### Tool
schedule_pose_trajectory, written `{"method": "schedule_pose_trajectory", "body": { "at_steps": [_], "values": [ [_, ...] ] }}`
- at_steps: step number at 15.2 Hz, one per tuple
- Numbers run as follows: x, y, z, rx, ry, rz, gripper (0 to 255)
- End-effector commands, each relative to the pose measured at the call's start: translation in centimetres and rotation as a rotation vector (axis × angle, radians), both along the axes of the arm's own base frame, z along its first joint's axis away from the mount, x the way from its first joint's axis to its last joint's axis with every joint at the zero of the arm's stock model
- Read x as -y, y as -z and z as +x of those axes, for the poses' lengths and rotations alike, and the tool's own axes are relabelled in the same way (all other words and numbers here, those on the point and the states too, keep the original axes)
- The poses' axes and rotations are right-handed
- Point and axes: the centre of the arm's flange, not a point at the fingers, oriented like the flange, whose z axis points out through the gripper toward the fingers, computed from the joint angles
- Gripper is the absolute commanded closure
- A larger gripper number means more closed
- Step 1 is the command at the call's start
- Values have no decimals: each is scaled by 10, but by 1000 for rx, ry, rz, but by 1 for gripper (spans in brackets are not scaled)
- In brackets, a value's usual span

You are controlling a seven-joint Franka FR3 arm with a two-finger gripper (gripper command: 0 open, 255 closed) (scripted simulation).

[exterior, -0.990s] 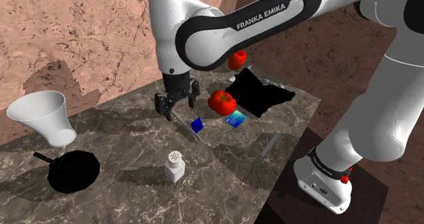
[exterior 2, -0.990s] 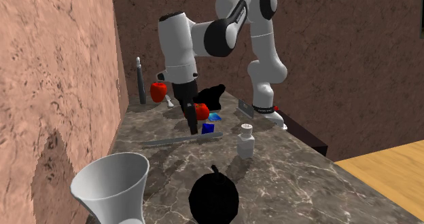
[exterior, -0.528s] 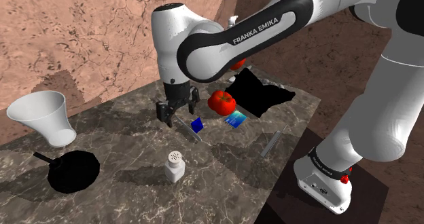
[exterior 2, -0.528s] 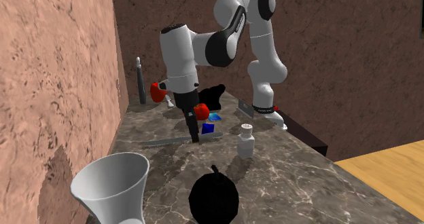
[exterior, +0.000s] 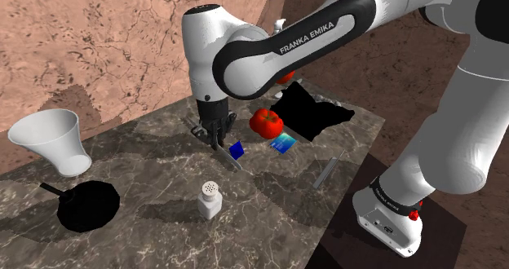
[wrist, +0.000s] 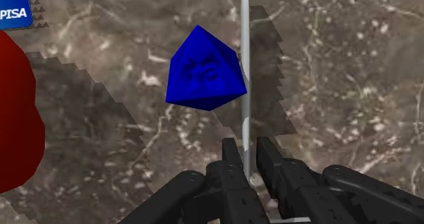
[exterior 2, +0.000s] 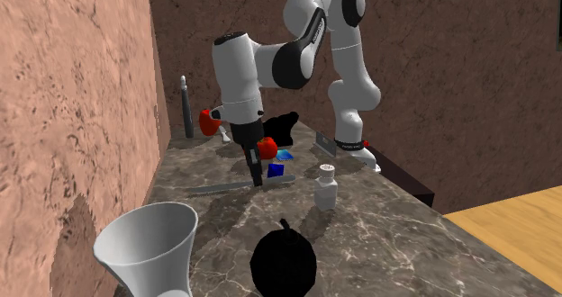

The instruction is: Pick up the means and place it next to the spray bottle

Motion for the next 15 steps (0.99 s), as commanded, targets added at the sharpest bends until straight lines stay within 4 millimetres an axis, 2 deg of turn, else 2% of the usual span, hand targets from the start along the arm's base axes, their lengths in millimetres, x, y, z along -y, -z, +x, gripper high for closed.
{"method": "schedule_pose_trajectory", "body": {
  "at_steps": [1, 7, 15],
  "values": [
    [0, 0, 0, 0, 0, 0, 255],
    [0, 0, 0, 0, 0, 0, 255],
    [0, -42, 0, 0, 0, 0, 255]
  ]
}}
